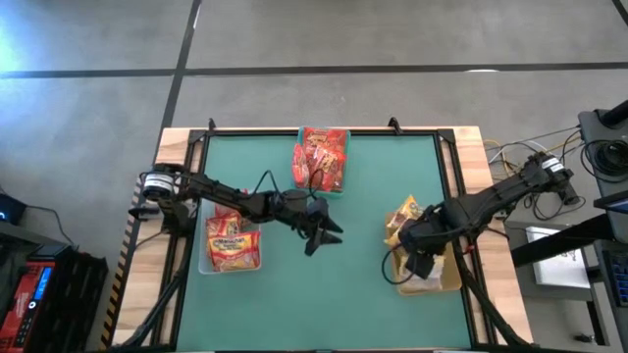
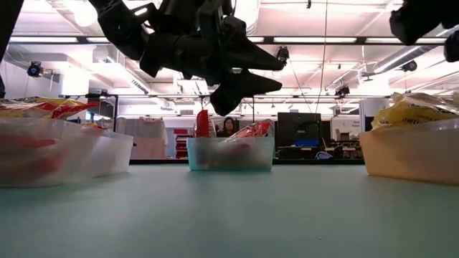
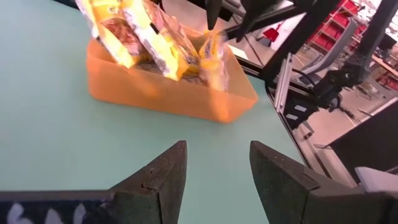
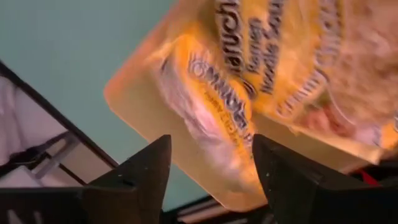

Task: Sort Maruchan noodles
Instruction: Put the yellow noodle pack into the yellow bin, then return to Home Position

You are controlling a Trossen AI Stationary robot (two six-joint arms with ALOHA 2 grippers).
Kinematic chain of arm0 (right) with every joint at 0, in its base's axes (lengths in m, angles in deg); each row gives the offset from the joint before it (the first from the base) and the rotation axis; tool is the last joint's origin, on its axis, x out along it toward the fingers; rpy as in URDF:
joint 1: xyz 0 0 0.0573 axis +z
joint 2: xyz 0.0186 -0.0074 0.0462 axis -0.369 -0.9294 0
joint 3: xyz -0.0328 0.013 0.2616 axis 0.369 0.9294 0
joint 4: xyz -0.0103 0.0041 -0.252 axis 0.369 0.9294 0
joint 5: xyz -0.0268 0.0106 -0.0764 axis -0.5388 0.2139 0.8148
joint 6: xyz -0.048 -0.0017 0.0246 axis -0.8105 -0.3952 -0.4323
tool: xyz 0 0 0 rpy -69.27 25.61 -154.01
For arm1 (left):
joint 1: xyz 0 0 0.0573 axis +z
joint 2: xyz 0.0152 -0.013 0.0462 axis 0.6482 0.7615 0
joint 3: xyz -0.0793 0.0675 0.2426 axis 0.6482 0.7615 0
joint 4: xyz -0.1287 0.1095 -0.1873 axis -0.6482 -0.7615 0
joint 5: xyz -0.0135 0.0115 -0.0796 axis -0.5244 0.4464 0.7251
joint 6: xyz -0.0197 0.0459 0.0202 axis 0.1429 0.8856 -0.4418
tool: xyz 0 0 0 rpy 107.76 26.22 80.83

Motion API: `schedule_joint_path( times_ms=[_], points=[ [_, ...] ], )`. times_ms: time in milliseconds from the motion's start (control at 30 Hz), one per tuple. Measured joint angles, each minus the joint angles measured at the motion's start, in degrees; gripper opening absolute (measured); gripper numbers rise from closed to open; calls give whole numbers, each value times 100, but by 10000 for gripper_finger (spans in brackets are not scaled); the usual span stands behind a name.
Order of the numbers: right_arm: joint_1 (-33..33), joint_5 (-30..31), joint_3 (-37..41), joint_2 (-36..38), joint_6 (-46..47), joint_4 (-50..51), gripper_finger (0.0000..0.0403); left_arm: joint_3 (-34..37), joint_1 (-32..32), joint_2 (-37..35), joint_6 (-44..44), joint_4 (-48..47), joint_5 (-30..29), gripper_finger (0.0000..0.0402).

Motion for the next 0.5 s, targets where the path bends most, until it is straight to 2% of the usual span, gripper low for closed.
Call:
schedule_joint_path(
  times_ms=[167,233,367,433,500],
  points=[
    [84,149,-189,3,-418,301,229,0,125,-128,-57,-143,4,158],
    [110,799,-330,4,-852,307,230,25,211,-360,-20,-411,2,158],
    [169,2508,-496,73,-1730,126,225,184,314,-991,239,-1091,-29,158],
    [169,3315,-461,187,-2120,-229,224,333,305,-1407,457,-1230,-132,158],
    [146,3841,-333,324,-2554,-686,223,584,299,-1929,648,-1217,-266,158]
  ],
)
